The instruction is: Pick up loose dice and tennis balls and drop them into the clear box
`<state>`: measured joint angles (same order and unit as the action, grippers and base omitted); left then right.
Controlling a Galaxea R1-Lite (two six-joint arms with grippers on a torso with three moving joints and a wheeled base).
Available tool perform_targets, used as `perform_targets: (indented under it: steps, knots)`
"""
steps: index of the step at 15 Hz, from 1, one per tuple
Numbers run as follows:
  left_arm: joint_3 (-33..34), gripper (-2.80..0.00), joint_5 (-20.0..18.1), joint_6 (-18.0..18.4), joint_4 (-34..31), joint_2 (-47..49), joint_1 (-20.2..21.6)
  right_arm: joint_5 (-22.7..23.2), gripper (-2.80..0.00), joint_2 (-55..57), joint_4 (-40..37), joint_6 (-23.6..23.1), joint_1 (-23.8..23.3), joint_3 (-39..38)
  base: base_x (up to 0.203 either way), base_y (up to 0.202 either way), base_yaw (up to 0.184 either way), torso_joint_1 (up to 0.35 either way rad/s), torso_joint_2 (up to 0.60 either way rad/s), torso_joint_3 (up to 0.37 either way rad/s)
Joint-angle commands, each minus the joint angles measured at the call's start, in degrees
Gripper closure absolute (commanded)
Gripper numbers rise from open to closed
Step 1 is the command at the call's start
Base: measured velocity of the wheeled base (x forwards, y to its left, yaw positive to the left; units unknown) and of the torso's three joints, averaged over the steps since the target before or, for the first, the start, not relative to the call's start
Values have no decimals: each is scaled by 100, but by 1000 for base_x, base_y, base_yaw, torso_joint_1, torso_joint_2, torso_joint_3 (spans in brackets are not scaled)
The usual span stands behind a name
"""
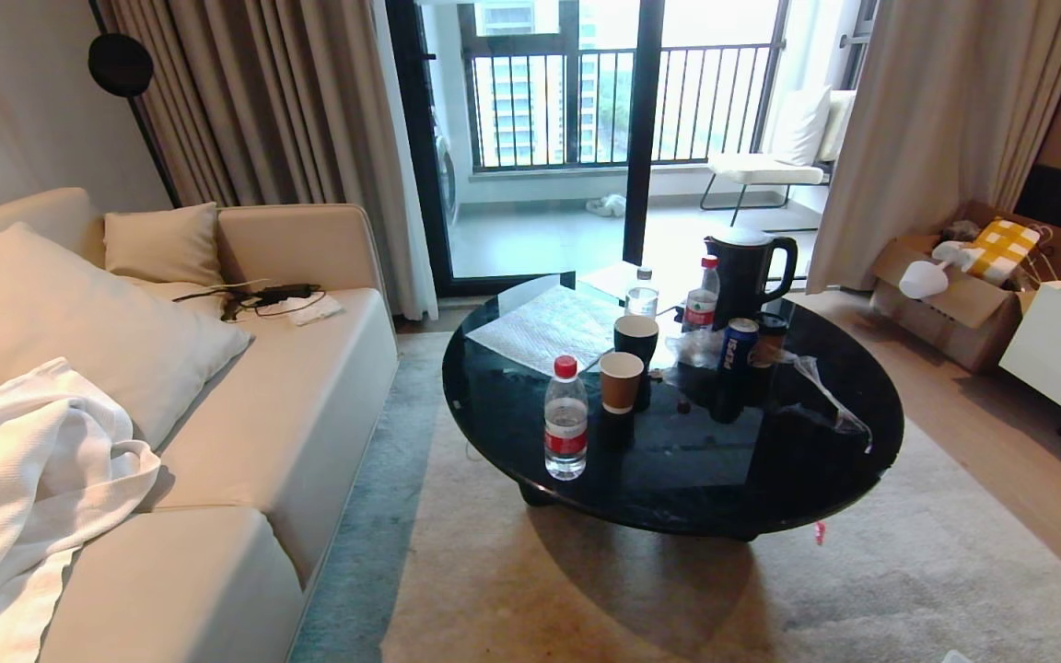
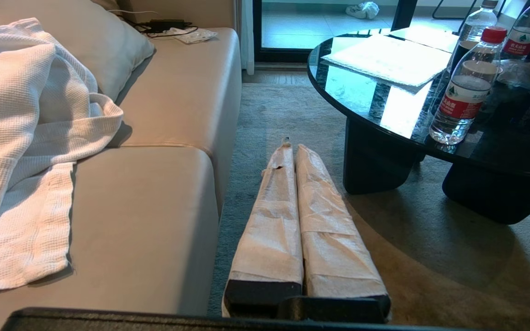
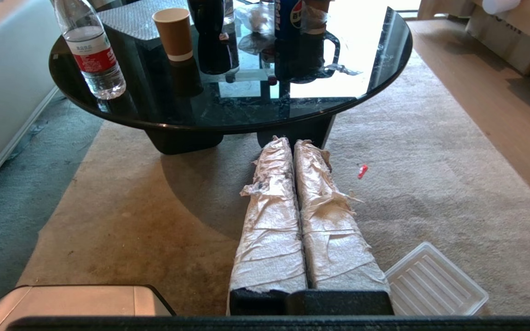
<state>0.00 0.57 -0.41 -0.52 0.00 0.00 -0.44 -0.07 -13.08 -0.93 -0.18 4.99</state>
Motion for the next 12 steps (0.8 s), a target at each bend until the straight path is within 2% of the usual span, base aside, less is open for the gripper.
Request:
perform_targets:
  steps: [1,12]
  knots:
    - [0,0,4,-2,0,0,0,0,0,-10,-2,-4,1,2,0,0,0,0,0,0]
    - [0,0,4,-2,0,0,0,0,0,-10,-2,-4,1,2,0,0,0,0,0,0]
